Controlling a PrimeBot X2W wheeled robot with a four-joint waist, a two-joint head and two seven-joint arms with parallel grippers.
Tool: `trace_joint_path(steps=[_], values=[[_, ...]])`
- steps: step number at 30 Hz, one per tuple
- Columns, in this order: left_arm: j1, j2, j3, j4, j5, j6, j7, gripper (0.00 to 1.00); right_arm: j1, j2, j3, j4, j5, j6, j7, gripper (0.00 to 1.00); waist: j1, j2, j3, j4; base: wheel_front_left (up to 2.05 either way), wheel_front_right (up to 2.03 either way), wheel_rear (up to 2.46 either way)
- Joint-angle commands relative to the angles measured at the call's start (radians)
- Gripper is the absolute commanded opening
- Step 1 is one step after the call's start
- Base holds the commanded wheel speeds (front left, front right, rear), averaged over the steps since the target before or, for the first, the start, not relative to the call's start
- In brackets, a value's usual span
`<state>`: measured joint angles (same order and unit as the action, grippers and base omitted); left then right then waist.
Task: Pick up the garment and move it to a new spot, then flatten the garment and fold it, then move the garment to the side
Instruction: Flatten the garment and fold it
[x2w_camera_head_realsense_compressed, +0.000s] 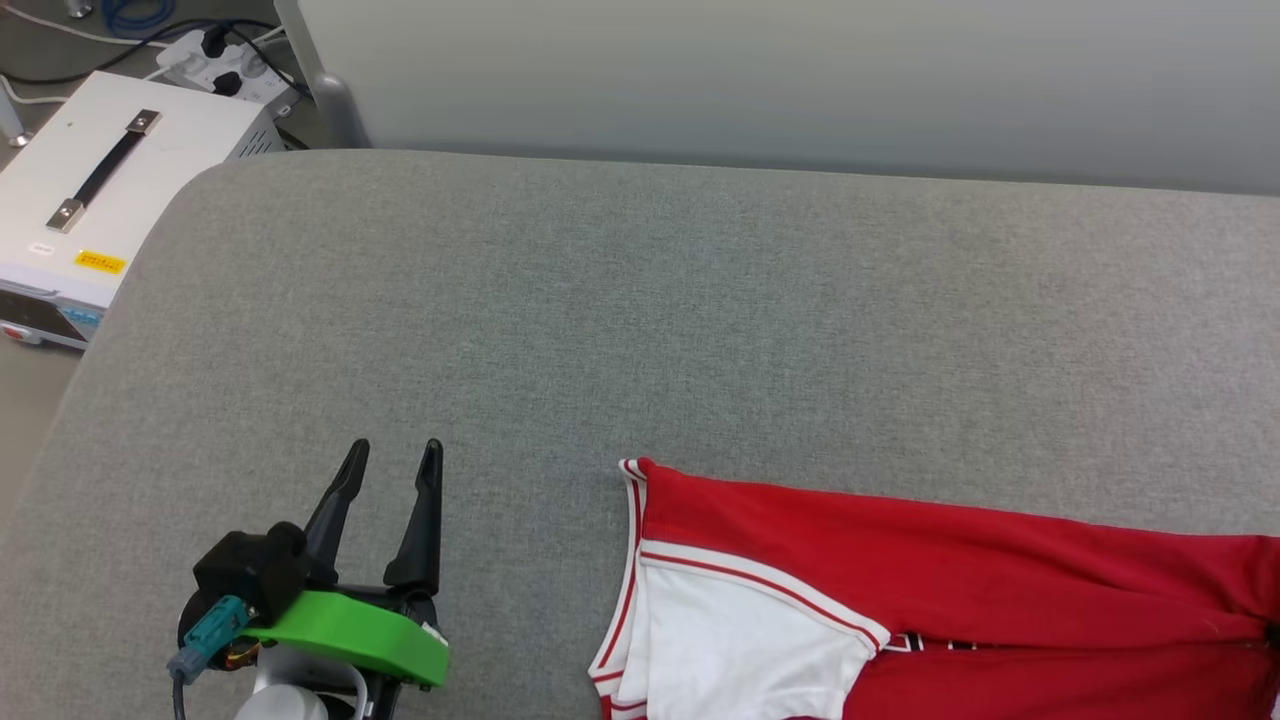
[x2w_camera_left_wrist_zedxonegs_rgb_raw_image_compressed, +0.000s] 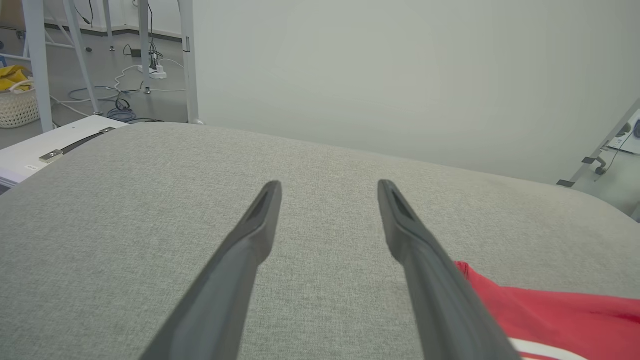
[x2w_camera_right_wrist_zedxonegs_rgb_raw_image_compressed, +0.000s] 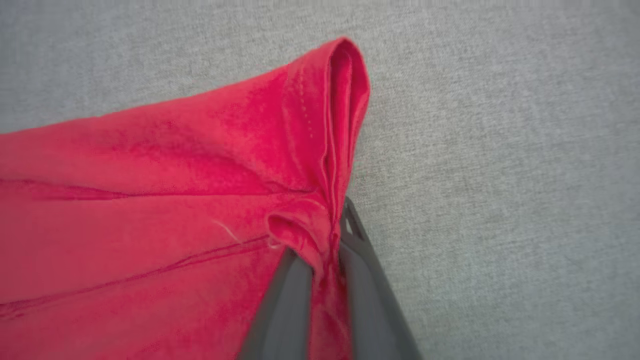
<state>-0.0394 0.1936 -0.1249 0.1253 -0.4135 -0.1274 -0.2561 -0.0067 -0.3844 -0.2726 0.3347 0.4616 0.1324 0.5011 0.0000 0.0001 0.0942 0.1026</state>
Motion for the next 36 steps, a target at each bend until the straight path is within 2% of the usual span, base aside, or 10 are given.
trace_joint_path(steps=[1, 12, 20, 24, 28, 32, 36], values=[[0.019, -0.004, -0.002, 0.005, -0.005, -0.003, -0.006, 1.0, 0.014, 0.005, 0.008, -0.024, 0.006, -0.002, 0.004, 0.0, 0.0, -0.0001, -0.014, -0.004, 0.0, 0.0, 0.0], [0.048, -0.015, -0.001, 0.009, -0.016, -0.003, -0.006, 1.0, 0.107, 0.067, 0.097, -0.266, 0.052, -0.002, 0.124, 0.0, 0.0, -0.0001, -0.077, -0.001, 0.0, 0.0, 0.0], [0.062, -0.021, 0.003, 0.008, -0.019, -0.003, -0.006, 1.0, 0.118, 0.188, 0.197, -0.42, 0.097, -0.002, 0.238, 0.0, 0.0, -0.0001, -0.095, 0.016, 0.0, 0.0, 0.0], [0.059, -0.019, -0.004, 0.008, -0.021, -0.003, -0.006, 1.0, 0.088, 0.267, 0.268, -0.455, 0.103, -0.002, 0.273, 0.0, 0.0, -0.0001, -0.09, 0.031, 0.0, 0.0, 0.0], [0.054, -0.018, -0.009, 0.012, -0.024, -0.003, -0.006, 1.0, 0.052, 0.314, 0.353, -0.462, 0.115, -0.002, 0.29, 0.0, 0.0, -0.0001, -0.084, 0.046, 0.0, 0.0, 0.0], [0.051, -0.016, -0.017, 0.017, -0.026, -0.003, -0.006, 1.0, 0.016, 0.332, 0.424, -0.436, 0.134, -0.002, 0.282, 0.0, 0.0, -0.0001, -0.082, 0.061, 0.0, 0.0, 0.0], [0.047, -0.012, -0.025, 0.025, -0.029, -0.003, -0.006, 1.0, -0.022, 0.334, 0.491, -0.38, 0.183, -0.002, 0.226, 0.0, 0.0, -0.0001, -0.085, 0.075, 0.0, 0.0, 0.0]])
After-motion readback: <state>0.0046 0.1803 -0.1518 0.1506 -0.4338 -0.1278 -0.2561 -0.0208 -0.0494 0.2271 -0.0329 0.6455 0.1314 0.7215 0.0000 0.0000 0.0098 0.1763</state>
